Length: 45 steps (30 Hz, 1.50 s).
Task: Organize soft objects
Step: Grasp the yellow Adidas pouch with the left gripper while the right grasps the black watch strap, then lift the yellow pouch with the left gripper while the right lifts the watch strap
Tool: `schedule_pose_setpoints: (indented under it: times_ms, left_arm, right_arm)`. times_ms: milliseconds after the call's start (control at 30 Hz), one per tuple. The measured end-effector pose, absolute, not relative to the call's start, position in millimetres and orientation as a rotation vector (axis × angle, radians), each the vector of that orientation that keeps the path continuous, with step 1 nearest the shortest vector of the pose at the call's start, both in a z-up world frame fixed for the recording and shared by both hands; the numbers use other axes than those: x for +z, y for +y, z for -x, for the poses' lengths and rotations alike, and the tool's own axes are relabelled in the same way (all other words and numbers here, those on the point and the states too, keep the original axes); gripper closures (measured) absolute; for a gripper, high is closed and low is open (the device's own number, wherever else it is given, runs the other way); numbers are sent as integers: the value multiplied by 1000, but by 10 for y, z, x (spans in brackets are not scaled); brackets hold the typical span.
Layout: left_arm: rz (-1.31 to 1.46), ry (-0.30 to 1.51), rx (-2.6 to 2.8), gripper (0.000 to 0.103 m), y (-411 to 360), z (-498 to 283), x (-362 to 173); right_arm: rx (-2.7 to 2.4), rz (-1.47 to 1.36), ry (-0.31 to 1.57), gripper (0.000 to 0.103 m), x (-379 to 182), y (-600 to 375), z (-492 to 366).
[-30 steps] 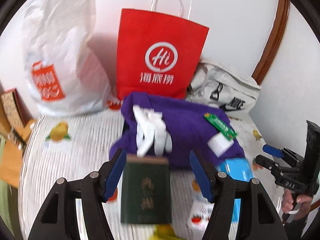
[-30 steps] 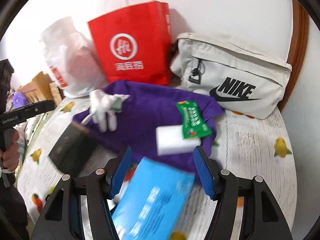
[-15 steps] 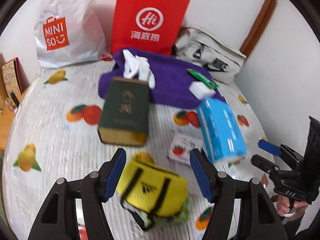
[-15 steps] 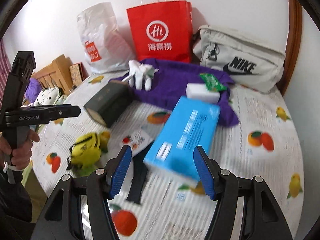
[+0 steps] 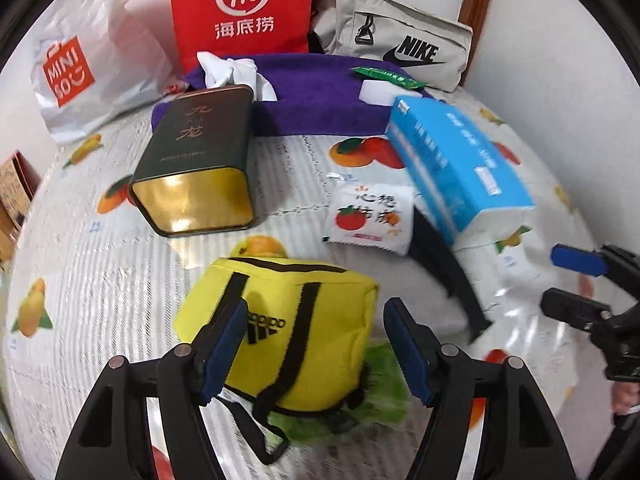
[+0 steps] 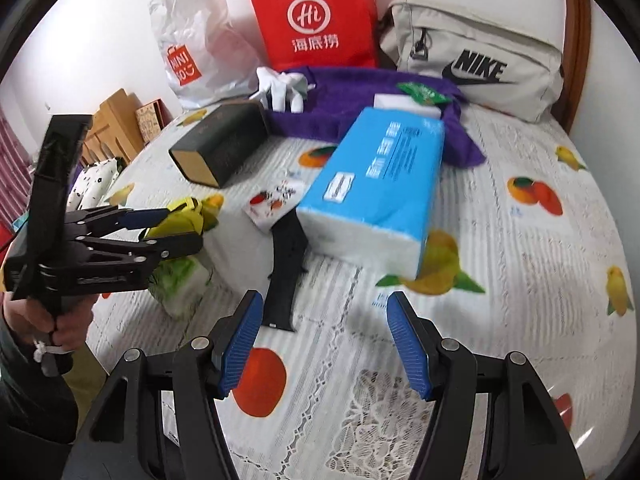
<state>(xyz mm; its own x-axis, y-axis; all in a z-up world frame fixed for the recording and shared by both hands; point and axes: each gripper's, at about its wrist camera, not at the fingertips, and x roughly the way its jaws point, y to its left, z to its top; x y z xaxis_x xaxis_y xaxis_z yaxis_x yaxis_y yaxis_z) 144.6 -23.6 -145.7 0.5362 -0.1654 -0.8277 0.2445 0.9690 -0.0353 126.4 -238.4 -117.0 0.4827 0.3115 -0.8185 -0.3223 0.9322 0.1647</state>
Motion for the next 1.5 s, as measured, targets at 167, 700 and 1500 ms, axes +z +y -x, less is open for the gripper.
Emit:
schedule_pose_setpoints:
  times_ms: [167, 700, 1500]
  left_arm:
    - [-61, 949, -278, 72, -165, -1467, -1416]
    - [124, 931, -303, 81, 165, -1553, -1344]
    - [178, 953, -316, 79, 224, -1562, -1383]
  right_arm:
    - [398, 2, 998, 39, -1268, -2306, -1327]
    - [375, 182, 980, 80, -1587, -1786, -1421]
    - [402, 170, 1023, 82, -1585, -1994, -1338]
